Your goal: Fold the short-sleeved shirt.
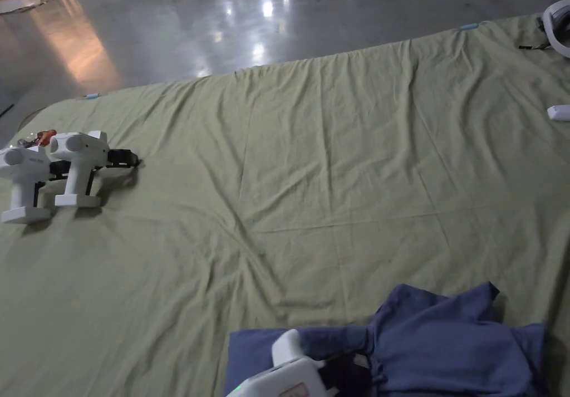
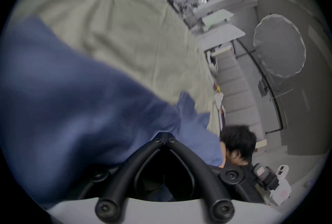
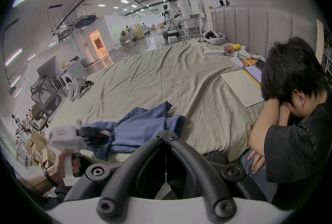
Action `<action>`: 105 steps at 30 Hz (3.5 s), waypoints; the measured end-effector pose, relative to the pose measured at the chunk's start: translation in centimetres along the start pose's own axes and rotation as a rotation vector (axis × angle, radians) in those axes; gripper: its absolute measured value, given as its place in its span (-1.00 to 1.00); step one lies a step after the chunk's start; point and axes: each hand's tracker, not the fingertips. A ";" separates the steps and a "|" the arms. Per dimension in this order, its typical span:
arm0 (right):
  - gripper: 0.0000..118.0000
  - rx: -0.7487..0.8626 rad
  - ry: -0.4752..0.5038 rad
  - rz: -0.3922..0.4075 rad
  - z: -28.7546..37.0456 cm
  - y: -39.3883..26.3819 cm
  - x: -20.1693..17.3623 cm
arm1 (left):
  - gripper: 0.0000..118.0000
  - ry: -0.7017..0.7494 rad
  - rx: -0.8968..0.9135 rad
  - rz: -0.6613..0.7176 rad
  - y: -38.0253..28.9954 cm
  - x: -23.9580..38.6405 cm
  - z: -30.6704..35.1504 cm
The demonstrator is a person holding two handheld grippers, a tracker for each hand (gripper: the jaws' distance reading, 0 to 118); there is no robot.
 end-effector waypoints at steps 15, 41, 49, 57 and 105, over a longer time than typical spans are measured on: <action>-0.96 0.016 0.025 0.110 -0.9 0.2 -2.5 | 0.81 0.046 0.396 0.046 5.2 -4.9 18.4; -0.96 0.086 0.052 0.146 0.3 0.9 -3.3 | -0.65 0.070 0.387 -0.144 5.5 5.1 16.8; -0.96 0.091 0.005 0.097 3.1 -1.1 -0.7 | -0.65 0.106 0.071 -0.260 0.2 10.2 0.1; -0.96 0.047 -0.013 0.013 2.0 -2.4 2.9 | 0.39 0.017 0.105 -0.225 0.3 11.8 -0.4; -0.96 -0.496 0.140 0.097 -21.5 -1.3 -4.3 | 0.08 0.001 -0.085 -0.100 3.6 1.7 1.8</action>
